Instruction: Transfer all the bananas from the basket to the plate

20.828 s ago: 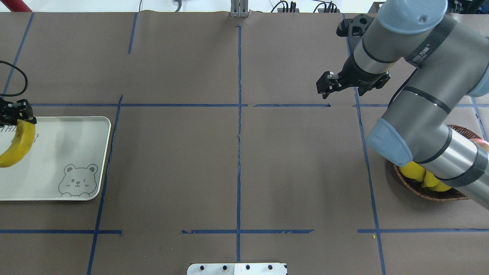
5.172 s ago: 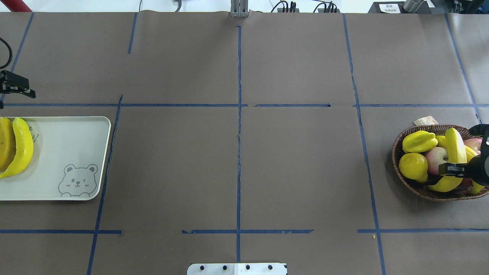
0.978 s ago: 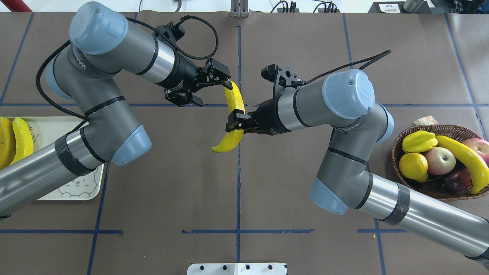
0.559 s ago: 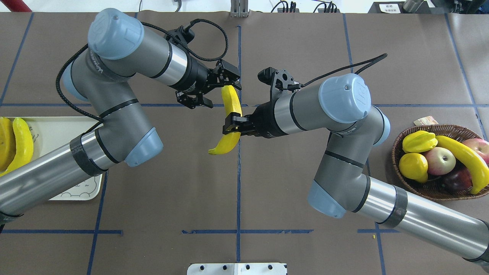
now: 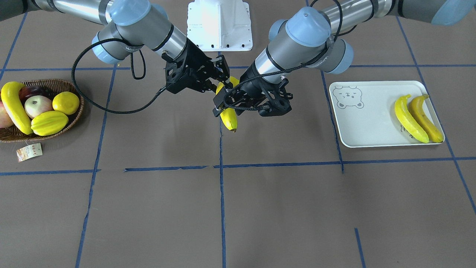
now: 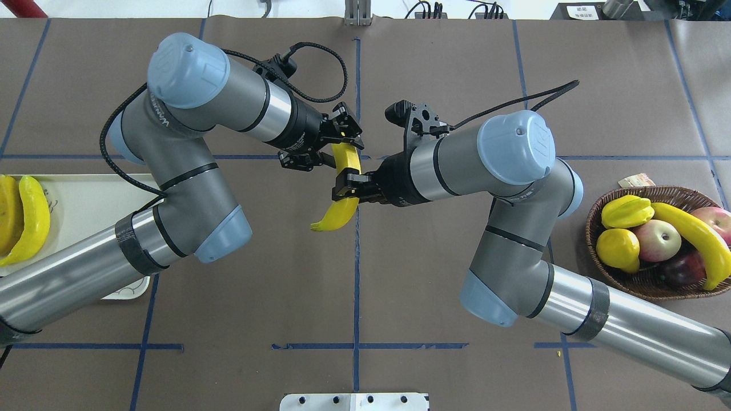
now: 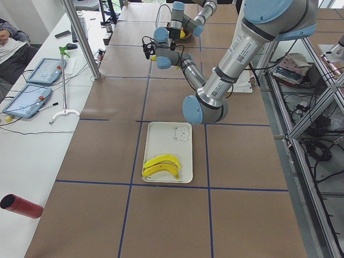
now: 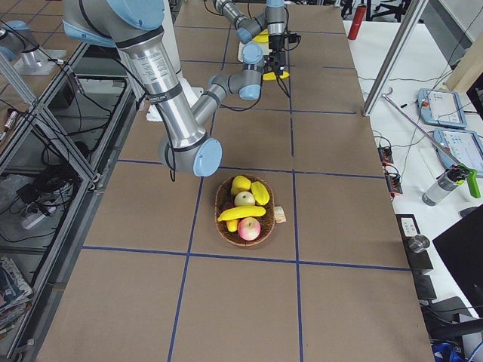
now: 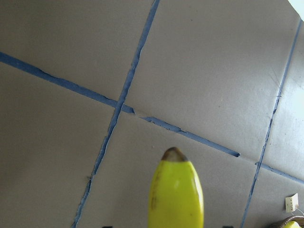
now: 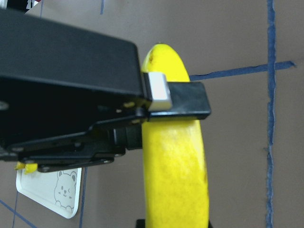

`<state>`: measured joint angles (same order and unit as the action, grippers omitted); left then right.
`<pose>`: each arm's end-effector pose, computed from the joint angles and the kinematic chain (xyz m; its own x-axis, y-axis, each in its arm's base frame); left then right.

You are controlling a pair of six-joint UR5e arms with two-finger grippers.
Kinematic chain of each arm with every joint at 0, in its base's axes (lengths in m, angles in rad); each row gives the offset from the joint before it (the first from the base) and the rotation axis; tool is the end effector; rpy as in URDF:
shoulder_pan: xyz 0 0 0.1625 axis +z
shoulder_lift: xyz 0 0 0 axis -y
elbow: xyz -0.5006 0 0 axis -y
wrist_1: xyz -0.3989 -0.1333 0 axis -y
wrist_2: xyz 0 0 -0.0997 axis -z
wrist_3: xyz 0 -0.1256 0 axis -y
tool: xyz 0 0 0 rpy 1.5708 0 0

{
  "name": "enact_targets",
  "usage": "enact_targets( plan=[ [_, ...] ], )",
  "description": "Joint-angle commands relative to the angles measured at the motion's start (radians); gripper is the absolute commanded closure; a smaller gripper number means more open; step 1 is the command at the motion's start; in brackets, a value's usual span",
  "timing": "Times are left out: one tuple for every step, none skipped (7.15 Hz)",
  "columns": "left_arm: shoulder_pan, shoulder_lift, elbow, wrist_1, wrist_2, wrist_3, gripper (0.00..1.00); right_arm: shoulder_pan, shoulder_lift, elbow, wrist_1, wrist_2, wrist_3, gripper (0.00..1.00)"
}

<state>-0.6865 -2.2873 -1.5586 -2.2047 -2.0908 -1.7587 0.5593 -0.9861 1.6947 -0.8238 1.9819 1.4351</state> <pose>0.5443 -0.5377 0.2098 0.1423 -0.3262 -0.9346 0.2063 0.9332 -0.2943 -0.5535 -0.4445 0.2345 0.1168 -0.0732 0.9905 -0.1353 0.9868 0.0889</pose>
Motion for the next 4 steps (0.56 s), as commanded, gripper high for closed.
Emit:
enact_targets(
  plan=[
    [-0.001,0.002,0.000,-0.003,0.001,-0.004,0.46,-0.001,0.000,0.000,0.000,0.000,0.002,0.93],
    [-0.001,0.002,0.000,-0.003,0.001,-0.004,0.53,-0.001,0.000,0.000,0.000,0.000,0.002,0.93],
    [-0.001,0.002,0.000,-0.001,0.001,-0.005,0.89,-0.001,0.000,0.000,0.000,0.000,0.002,0.92],
    [-0.004,0.005,0.000,-0.003,0.001,-0.005,1.00,-0.001,0.000,-0.001,-0.001,0.000,0.004,0.84]
  ],
)
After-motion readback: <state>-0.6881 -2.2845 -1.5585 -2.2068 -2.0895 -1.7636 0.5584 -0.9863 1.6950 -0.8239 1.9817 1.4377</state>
